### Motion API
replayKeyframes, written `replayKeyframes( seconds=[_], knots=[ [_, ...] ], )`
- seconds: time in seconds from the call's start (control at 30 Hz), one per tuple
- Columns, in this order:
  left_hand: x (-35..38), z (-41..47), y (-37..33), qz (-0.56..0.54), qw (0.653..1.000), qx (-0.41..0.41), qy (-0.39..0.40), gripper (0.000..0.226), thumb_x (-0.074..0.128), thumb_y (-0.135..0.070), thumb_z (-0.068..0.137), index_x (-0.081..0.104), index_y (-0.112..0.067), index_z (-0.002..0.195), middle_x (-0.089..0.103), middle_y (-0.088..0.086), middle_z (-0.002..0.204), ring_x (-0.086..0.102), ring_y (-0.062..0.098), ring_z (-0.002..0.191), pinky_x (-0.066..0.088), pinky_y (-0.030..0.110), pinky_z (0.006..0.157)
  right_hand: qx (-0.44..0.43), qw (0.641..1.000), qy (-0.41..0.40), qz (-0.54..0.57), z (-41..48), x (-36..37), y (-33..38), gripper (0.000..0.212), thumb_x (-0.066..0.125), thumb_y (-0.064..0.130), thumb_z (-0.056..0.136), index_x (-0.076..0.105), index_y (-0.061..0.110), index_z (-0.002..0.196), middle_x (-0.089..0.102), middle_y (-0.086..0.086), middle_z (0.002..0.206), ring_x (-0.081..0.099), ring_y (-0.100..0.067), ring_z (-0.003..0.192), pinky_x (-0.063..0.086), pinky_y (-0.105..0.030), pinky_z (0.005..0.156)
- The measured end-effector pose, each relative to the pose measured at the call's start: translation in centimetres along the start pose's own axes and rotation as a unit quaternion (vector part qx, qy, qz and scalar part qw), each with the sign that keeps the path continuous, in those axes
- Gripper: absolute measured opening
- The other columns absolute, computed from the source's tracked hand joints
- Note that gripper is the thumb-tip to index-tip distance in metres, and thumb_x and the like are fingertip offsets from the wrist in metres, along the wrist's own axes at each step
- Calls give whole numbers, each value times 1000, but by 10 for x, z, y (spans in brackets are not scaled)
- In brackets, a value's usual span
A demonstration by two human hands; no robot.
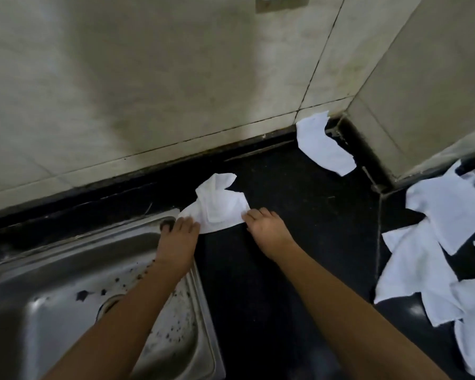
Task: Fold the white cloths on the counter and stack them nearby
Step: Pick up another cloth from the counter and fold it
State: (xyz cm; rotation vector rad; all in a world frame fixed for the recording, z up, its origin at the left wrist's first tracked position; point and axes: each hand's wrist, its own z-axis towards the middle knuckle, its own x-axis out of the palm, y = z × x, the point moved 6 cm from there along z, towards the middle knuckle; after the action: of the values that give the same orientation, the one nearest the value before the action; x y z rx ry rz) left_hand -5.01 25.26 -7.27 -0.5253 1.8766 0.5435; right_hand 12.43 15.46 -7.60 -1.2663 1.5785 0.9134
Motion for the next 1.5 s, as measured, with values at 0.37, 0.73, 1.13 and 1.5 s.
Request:
replayKeyframes(
  seconds=[0.37,0.73,1.13,1.5],
  knots=[
    [-61,-2,-29,-165,972,-53,-161,33,80,0,59,65,-5,88,64,12,75,62,33,68,48,41,61,45,962,-137,233,-34,-40,-61,22,46,26,103,61,12,112,62,-5,109,61,-21,95,52,-34,76],
    [-207,3,-75,-340,891,-30,-298,22,59,-2,80,49,-10,98,51,5,89,49,21,77,40,33,62,33,896,-321,307,-89,-175,-156,28,59,10,90,63,17,117,58,0,112,58,-13,92,45,-24,76],
    [-173,-44,-82,-461,864,-12,-201,17,73,-14,85,67,-29,82,67,-9,81,59,2,73,41,16,65,94,894,-273,343,-178,-121,-167,11,65,23,92,72,26,100,66,9,89,59,-3,76,42,-16,70],
    [-194,-49,-77,-577,777,-38,-248,8,71,-19,90,73,-19,97,72,-3,89,66,11,80,55,30,72,146,812,-315,469,-189,-138,-171,11,66,24,92,73,28,100,69,7,81,62,-2,70,43,-6,65]
  ],
)
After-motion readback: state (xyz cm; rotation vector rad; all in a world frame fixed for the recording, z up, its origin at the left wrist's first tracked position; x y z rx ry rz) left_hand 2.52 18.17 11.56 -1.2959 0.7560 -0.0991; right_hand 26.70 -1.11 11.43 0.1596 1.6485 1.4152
